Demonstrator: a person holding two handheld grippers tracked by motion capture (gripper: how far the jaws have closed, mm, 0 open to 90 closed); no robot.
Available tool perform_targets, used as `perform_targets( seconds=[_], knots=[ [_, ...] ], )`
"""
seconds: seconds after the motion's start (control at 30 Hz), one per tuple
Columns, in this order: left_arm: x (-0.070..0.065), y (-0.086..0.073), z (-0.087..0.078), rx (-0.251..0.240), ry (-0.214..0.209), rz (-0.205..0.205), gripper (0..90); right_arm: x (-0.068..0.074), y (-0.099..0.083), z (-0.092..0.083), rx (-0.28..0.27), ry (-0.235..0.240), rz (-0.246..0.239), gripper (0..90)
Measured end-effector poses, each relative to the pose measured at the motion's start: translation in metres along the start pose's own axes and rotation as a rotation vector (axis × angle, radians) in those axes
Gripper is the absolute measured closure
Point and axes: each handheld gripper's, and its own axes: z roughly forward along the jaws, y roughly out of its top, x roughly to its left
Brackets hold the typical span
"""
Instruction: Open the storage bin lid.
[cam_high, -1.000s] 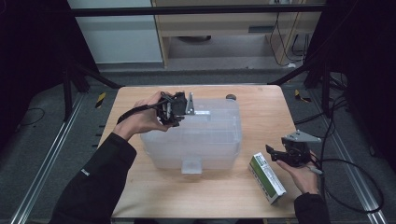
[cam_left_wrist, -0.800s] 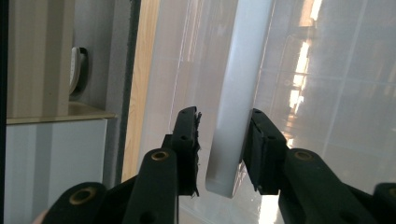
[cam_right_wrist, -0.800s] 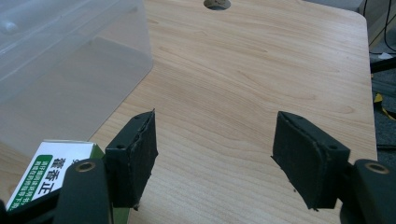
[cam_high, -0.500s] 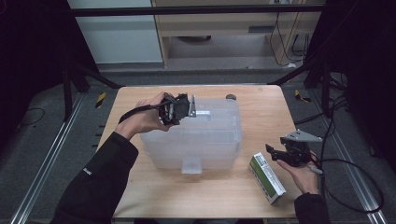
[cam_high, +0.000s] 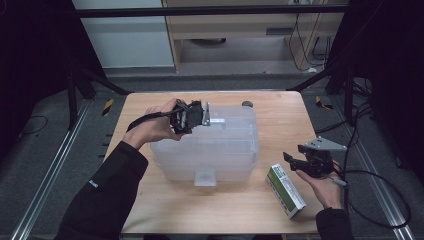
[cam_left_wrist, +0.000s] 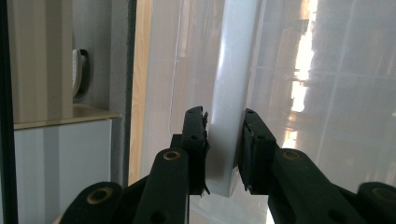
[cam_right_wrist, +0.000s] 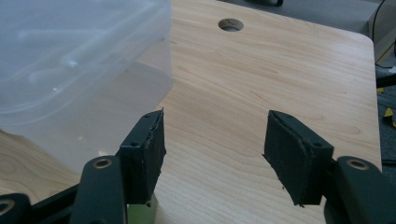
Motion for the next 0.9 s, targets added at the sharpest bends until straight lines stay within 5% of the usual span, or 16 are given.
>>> perform_targets(
  seconds=[0.57,0.9],
  knots=[
    [0.006,0.000,-0.002,0.001,0.018,-0.009,73.4,0.025,0.022,-0.010,-0.016,0.074,-0.030,45.6],
    [0.014,0.000,-0.003,-0.003,0.025,-0.042,72.5,0.032,0.028,-0.012,-0.013,0.101,-0.046,56.9]
  ],
)
